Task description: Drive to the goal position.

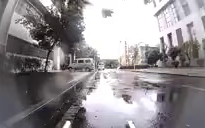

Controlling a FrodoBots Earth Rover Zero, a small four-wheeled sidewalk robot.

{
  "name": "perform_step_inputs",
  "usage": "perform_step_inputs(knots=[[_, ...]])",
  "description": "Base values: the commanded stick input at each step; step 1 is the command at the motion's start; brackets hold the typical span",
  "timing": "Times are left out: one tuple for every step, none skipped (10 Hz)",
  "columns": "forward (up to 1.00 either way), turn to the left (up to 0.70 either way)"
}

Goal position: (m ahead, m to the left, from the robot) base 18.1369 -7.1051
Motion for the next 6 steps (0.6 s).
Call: perform_step_inputs(knots=[[0.7,0.0],[0.7,0.0],[0.7,0.0],[0.7,0.0],[0.7,0.0],[0.7,0.0]])
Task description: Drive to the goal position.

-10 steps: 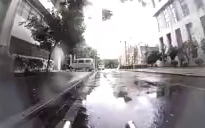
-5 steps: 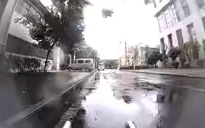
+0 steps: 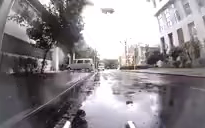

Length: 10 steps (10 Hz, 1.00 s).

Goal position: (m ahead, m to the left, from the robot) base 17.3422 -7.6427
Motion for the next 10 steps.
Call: perform_step_inputs(knots=[[0.7,0.0],[0.7,0.0],[0.7,0.14],[0.7,0.14],[0.7,0.14],[0.7,0.14],[0.7,0.14],[0.7,0.14],[0.7,0.06],[0.7,0.0]])
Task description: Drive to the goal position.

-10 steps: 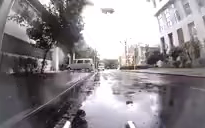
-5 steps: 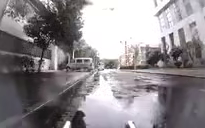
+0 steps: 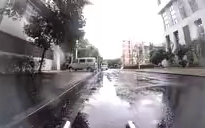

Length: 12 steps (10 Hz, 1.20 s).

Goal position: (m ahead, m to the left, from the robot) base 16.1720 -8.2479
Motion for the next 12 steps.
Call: perform_step_inputs(knots=[[0.7,0.0],[0.7,0.0],[0.7,0.0],[0.7,0.0],[0.7,0.0],[0.7,0.0],[0.7,0.0],[0.7,0.0],[0.7,0.0],[0.7,0.0],[0.7,-0.03],[0.7,-0.12]])
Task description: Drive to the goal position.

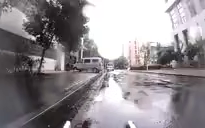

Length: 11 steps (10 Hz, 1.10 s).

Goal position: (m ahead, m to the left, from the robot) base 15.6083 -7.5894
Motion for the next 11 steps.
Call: perform_step_inputs(knots=[[0.7,-0.14],[0.7,-0.14],[0.7,-0.14],[0.7,-0.14],[0.7,-0.14],[0.7,-0.14],[0.7,-0.02],[0.7,0.0],[0.7,0.0],[0.7,0.0],[0.7,0.0]])
